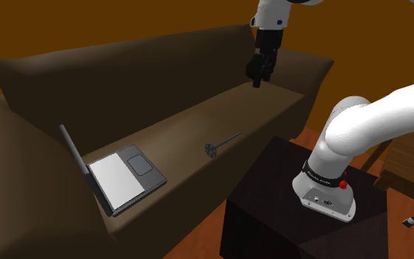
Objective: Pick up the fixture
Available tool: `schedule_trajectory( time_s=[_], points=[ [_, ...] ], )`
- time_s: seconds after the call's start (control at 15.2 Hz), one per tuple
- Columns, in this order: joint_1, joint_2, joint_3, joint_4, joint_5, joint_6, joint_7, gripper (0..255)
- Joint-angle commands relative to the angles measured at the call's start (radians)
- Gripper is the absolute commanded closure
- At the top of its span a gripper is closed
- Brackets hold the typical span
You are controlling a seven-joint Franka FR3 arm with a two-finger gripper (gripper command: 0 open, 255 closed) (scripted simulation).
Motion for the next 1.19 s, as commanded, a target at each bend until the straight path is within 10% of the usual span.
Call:
schedule_trajectory(
  time_s=[0.0,1.12],
  points=[
    [0.0,0.0,0.0,0.0,0.0,0.0,0.0,0],
    [0.062,0.238,-0.334,-0.345,-0.233,0.632,-0.739,0]
  ],
)
